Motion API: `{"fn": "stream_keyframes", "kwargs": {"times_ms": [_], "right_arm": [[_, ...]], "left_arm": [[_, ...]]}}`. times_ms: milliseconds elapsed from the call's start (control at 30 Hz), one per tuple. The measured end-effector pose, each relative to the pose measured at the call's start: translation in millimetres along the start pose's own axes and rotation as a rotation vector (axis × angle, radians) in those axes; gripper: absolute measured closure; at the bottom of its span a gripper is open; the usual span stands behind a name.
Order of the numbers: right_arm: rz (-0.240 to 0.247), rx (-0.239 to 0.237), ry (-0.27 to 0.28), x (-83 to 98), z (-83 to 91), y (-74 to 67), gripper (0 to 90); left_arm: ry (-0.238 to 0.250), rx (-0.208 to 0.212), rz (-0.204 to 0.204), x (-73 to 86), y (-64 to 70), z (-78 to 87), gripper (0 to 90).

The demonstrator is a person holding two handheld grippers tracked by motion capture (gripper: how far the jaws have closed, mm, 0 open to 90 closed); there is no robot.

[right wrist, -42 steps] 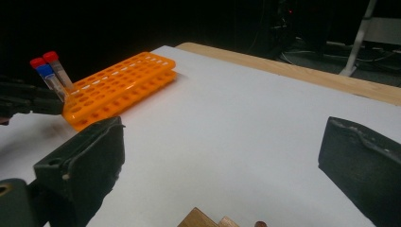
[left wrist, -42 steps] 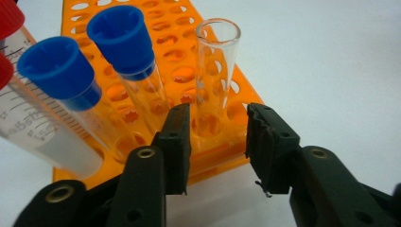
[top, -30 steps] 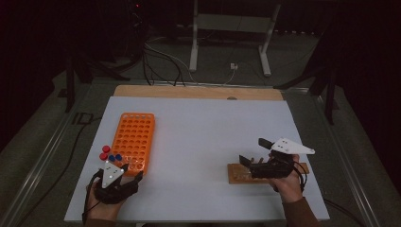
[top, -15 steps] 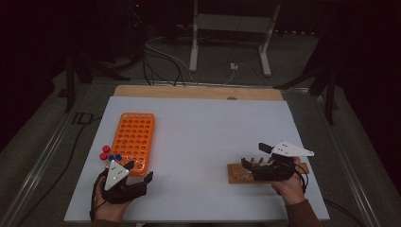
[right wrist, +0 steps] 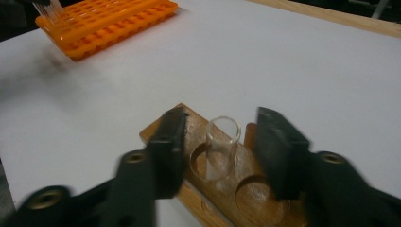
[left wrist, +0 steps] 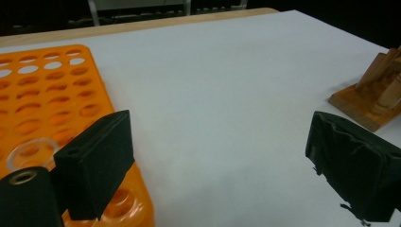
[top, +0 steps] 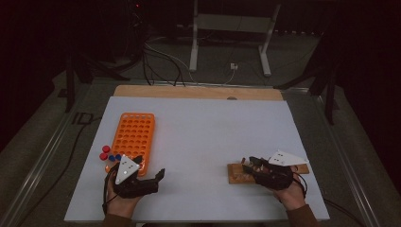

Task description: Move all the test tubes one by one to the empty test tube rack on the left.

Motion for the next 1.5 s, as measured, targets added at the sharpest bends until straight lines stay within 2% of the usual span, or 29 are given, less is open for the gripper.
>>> {"fn": "stream_keyframes", "kwargs": {"times_ms": [200,300,433,767,1000,1367,1500], "right_arm": [[0.028,-0.001,0.001,1.8,0.8,-2.3,72.0],[0.051,0.001,0.000,2.8,-0.4,-4.6,75.0],[0.071,0.012,-0.001,2.7,-0.6,-6.5,75.6],[0.073,0.028,-0.002,0.0,0.6,-7.1,76.0],[0.057,0.019,0.044,-15.3,12.6,-8.7,76.1],[0.037,0.003,0.076,-36.5,25.9,-11.4,76.1],[0.039,0.006,0.088,-45.0,31.1,-12.0,76.2]], "left_arm": [[-0.001,0.003,-0.002,-4.0,2.0,-4.2,3.1],[0.002,0.003,0.004,-5.8,2.7,-7.2,1.8],[0.004,0.012,0.000,-8.2,4.3,-10.0,1.4],[0.011,0.022,-0.005,-12.9,6.3,-13.8,1.3],[0.030,0.034,-0.012,-21.5,10.6,-16.2,1.3],[0.037,0.045,-0.031,-33.3,16.1,-21.3,1.5],[0.058,0.053,-0.040,-42.8,19.6,-23.5,1.8]]}}
Point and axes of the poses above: each handheld gripper's, and its own axes: z roughly backward along the jaws, x roughly out of its underside, y roughly to its right, the point moved 6 cm from there along -z, roughly forward along the jaws, and after that the axes turned 10 degrees about -z, right-handed, at the moved point
